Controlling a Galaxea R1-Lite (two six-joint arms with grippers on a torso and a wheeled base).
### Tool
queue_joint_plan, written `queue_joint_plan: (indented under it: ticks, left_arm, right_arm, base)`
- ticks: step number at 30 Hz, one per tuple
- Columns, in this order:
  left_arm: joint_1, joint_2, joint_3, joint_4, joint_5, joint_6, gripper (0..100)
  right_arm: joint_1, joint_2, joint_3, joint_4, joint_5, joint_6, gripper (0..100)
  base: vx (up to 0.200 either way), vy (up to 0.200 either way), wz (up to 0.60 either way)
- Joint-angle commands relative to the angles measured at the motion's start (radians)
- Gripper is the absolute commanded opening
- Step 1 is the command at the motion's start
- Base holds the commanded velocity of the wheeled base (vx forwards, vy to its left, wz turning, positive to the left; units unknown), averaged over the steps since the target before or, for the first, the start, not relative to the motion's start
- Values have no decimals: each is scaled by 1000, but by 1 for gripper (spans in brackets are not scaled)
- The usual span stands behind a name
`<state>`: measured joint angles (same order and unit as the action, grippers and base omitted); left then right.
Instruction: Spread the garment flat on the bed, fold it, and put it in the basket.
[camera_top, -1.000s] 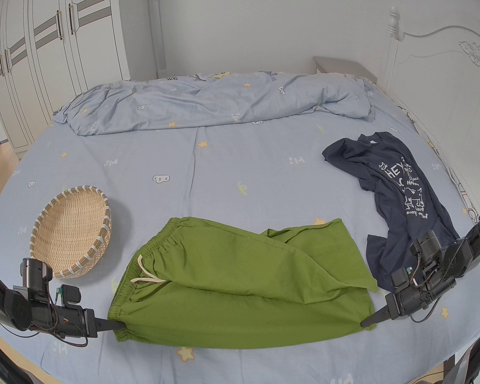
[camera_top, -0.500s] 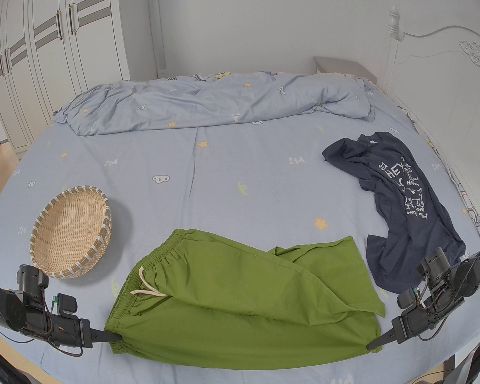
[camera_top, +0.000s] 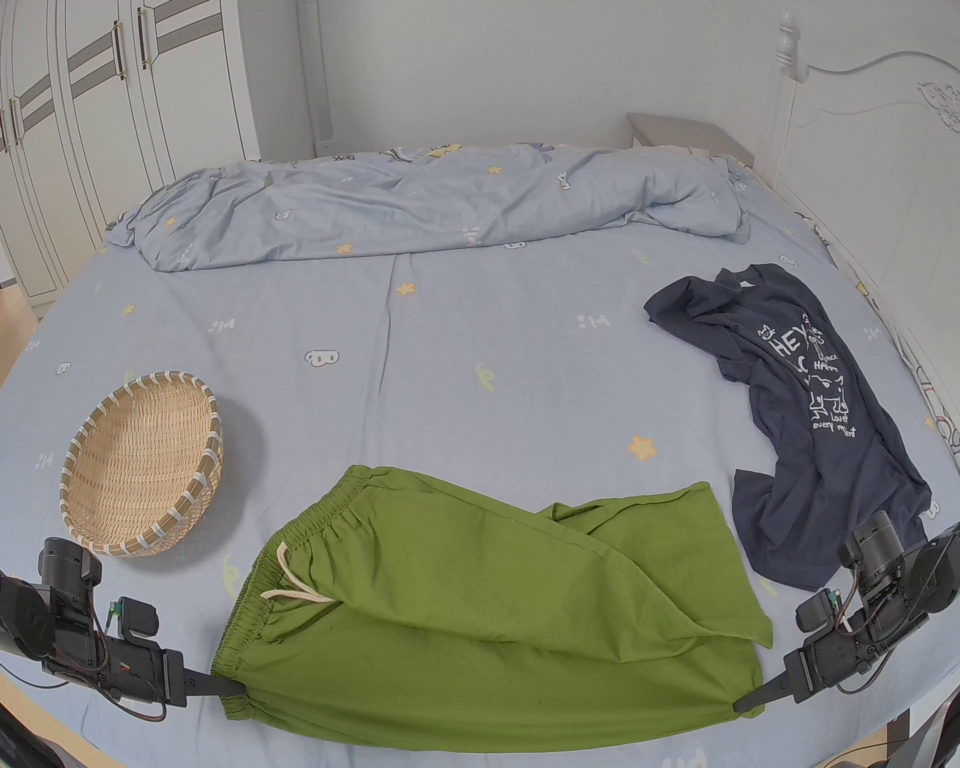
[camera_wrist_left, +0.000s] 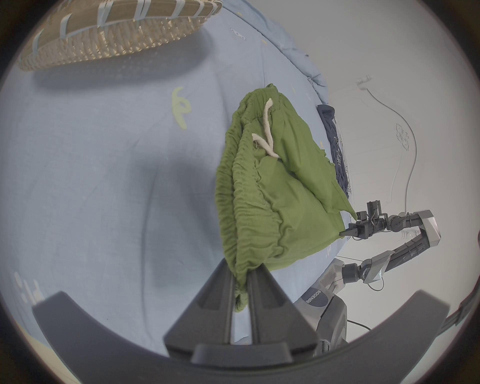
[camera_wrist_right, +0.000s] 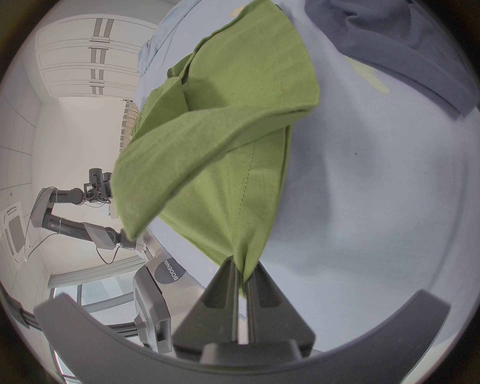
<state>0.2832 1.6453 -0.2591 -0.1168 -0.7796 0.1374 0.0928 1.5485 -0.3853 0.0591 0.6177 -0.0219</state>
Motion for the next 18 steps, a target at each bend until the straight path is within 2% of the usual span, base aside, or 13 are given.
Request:
queue_joint_plan:
  ticks: [1, 2, 3, 4, 13, 18]
  left_arm:
    - [-1, 25, 0, 0, 0, 1, 0]
    - [-1, 27, 0, -1, 0, 1, 0]
    - [-1, 27, 0, -1, 0, 1, 0]
    - [-1, 27, 0, -1, 0, 1, 100]
    - [25, -12, 0, -11, -1, -1, 100]
    - [57, -113, -11, -6, -7, -6, 100]
  right_arm:
    - [8, 16, 14, -15, 1, -1, 0]
    - [10, 21, 16, -15, 1, -1, 100]
    - [10, 21, 16, -15, 1, -1, 100]
    - [12, 22, 16, -16, 1, -1, 100]
    - [8, -36, 17, -15, 1, 0, 100]
    - [1, -142, 2, -15, -4, 2, 100]
  base:
    - [0, 0, 0]
    - [0, 0, 0]
    - [0, 0, 0]
    - [0, 0, 0]
    - [0, 0, 0]
    - [0, 0, 0]
